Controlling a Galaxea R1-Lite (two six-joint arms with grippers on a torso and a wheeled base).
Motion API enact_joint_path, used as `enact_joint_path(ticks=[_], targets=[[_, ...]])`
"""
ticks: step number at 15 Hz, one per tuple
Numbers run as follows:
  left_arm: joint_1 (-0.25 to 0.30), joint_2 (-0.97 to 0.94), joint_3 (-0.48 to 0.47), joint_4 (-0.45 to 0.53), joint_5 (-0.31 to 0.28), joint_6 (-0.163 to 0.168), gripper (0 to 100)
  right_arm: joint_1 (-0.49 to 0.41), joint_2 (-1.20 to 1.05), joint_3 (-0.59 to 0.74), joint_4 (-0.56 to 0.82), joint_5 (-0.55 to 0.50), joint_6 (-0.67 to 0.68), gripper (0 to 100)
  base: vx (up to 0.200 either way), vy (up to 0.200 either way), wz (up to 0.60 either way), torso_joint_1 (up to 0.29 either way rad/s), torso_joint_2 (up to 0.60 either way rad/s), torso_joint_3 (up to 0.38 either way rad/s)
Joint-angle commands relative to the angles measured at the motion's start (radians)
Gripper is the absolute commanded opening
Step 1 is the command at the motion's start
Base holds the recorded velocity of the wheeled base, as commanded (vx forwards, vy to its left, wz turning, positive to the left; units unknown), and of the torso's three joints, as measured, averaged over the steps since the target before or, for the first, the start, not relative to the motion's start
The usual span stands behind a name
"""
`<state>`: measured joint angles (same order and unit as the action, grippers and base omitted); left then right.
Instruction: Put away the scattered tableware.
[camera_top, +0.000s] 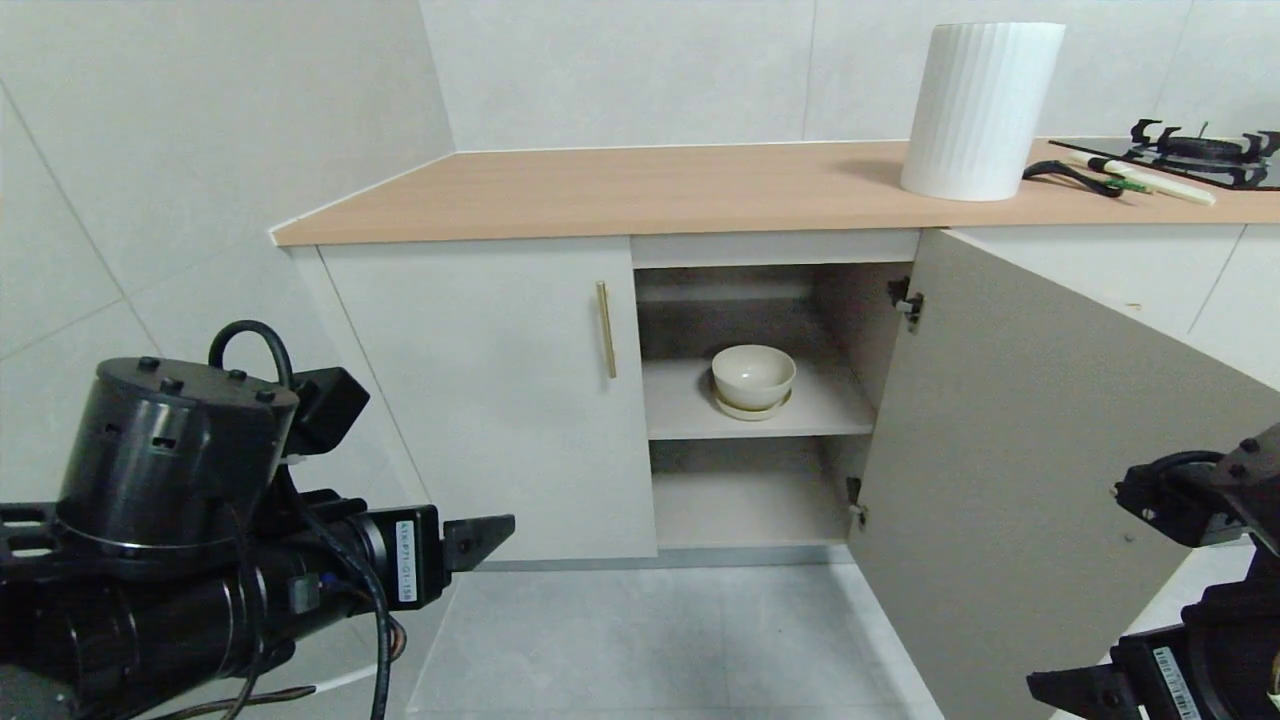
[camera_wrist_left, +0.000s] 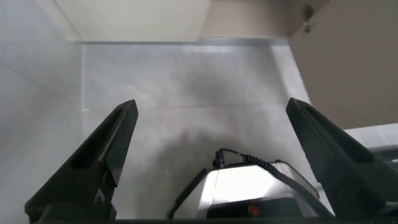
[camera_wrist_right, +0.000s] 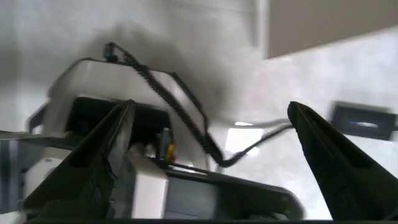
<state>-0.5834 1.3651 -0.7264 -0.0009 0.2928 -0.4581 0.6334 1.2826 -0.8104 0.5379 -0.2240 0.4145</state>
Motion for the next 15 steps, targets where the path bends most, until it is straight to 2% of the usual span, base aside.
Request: enact_joint_path(ticks=[1,5,10,15], targets=[[0.0,0.002,-0.001,0.001,0.0,-0.001,100,-0.017,-0.008,0.002,0.004,-0.018,-0.016,100,0.0,-0.2,0.0,-0.007,0.0,-0.007],[0.0,0.002,0.001,0.001,0.0,-0.001,100,-0.055,-0.026,-0.003,0.004,-0.032,-0.034,100,0.0,-0.2,0.0,0.001,0.0,0.001],[0.0,0.002,0.001,0.001,0.0,-0.001,100,-0.156,-0.129,-0.047,0.004,-0.049,-0.105,100,0.0,0.0,0.0,0.0,0.0,0.0],[0.0,0.002,0.001,-0.001,0.0,-0.001,100,-0.351,-0.131,-0.065,0.004,-0.051,-0.206,100,0.0,0.0,0.0,0.0,0.0,0.0]])
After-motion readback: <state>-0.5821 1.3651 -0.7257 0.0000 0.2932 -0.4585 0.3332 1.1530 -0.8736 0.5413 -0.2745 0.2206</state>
